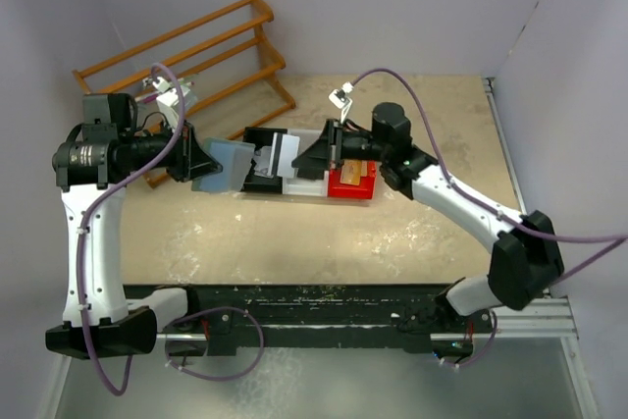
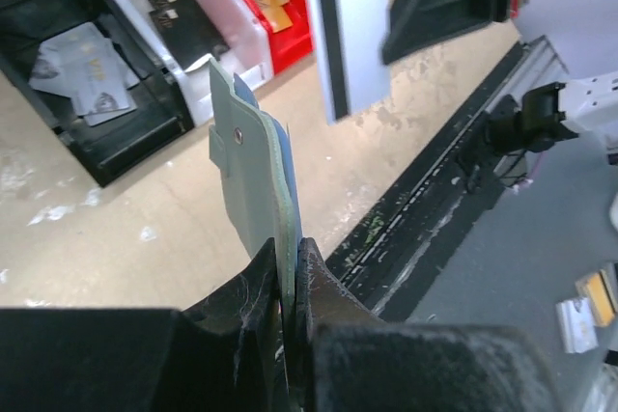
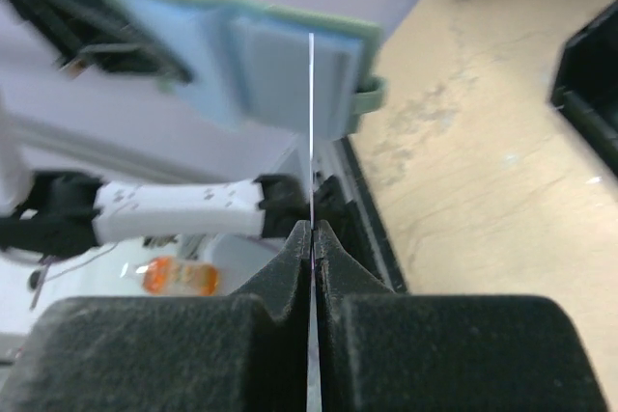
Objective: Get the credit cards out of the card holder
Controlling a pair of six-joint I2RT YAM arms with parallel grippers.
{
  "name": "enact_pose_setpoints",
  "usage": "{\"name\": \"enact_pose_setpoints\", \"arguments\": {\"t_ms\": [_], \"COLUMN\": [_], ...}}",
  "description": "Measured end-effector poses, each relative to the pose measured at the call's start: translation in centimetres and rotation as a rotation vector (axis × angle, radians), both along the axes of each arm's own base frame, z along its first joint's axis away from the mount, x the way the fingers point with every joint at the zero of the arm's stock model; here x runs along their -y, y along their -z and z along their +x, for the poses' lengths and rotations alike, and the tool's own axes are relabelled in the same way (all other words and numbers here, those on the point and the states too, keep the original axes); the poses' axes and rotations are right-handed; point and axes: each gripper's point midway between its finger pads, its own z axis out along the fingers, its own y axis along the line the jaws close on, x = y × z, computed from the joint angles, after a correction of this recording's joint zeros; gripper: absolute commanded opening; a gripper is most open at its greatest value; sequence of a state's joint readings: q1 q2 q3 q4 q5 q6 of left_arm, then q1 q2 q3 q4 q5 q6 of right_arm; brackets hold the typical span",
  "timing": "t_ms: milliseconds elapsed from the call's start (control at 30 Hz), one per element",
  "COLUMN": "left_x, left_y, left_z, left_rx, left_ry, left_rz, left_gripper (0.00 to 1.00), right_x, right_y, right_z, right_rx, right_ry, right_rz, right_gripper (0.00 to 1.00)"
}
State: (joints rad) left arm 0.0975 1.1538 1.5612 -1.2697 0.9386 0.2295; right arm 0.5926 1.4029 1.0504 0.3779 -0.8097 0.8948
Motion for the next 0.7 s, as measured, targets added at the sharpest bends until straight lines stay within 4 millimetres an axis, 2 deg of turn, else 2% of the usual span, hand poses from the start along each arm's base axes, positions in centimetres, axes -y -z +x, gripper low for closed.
{"name": "enact_pose_setpoints", "arguments": {"t_ms": [100,233,333,500,700], "left_x": [-0.6,-1.1,-1.1,-0.7,0.8], "left_y": [-0.2,-0.7,-1.2,-1.6,-2.9], "left_z": [0.2,0.0,-0.6,-1.7,-3.5], "left_rx": [0.019,0.049,0.061,0.062,0.063], "left_ry": [-0.025,-0.047,-0.048,-0.022,0.067], "left_rz": [0.042,0.077,0.084,0.070,-0.008], "left_gripper": [0.00,0.00,0.00,0.00,0.00], "right_x": [-1.3,-3.7,-5.6,-7.6,-8.6], "right_y": [2.0,6.3,9.7,15.4,19.3], "right_z": [3.3,7.8,10.4,13.4,15.7], "right_rx": [-0.005,-0.046,-0.080,-0.138,-0.186], "right_ry": [0.061,0.131,0.168,0.227,0.278], "right_rz": [-0.069,-0.180,-0.247,-0.346,-0.415], "right_gripper": [0.00,0.00,0.00,0.00,0.01]}}
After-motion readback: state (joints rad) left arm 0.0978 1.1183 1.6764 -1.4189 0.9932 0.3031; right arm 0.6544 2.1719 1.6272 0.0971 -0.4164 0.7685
